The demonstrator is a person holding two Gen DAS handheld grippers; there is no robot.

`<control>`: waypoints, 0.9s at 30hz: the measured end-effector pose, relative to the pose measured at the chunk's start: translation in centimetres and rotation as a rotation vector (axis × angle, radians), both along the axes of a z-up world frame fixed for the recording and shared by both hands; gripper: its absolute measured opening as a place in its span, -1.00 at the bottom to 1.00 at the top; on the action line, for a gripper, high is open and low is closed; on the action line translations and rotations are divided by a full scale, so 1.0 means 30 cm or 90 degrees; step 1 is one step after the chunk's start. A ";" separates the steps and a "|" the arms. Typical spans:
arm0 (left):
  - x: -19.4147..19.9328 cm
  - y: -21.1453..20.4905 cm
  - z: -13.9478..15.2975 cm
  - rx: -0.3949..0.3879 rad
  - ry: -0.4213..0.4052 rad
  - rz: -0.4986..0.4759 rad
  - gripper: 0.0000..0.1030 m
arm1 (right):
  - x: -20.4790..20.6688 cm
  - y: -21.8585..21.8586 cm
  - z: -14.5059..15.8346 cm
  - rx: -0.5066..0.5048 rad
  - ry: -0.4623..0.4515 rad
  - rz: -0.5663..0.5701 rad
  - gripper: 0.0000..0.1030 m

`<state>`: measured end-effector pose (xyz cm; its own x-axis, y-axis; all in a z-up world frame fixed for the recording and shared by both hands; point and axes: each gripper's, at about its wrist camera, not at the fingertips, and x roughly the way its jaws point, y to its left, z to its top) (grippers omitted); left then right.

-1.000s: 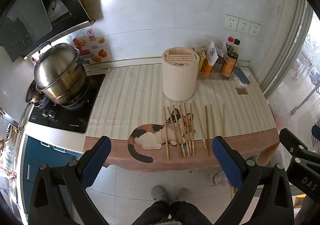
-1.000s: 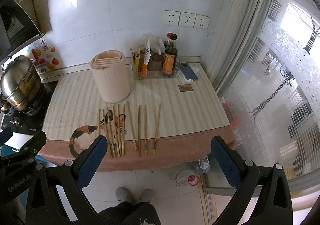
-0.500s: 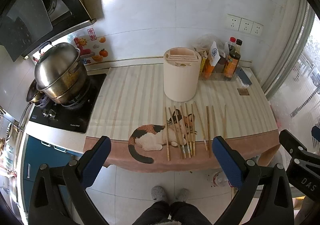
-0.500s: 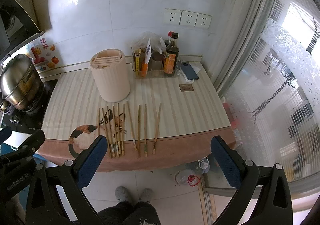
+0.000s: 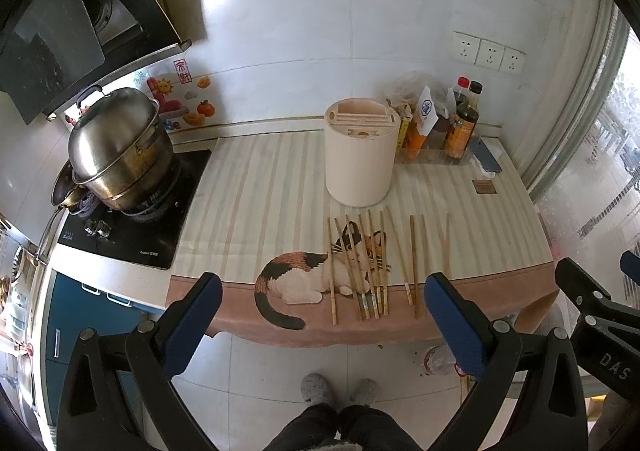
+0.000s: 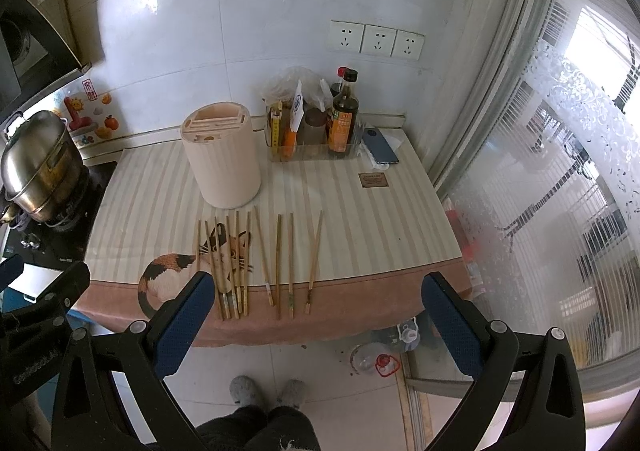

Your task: Organize utensils

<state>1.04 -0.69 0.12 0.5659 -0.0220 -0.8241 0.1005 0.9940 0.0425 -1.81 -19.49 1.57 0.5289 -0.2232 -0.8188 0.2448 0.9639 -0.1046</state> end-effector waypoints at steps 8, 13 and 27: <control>0.009 -0.015 0.017 -0.002 -0.001 0.002 1.00 | 0.001 -0.002 0.000 -0.001 -0.002 0.001 1.00; 0.013 -0.015 0.020 -0.003 0.000 0.002 1.00 | 0.004 -0.001 0.005 -0.001 -0.003 0.002 1.00; 0.157 -0.036 -0.081 0.023 -0.024 0.041 1.00 | 0.091 -0.066 -0.058 0.025 -0.016 -0.001 1.00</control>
<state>5.76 -1.77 -2.30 0.5965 0.0441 -0.8014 0.0346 0.9961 0.0806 0.92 -21.47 -0.17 0.5492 -0.1919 -0.8134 0.2484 0.9668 -0.0604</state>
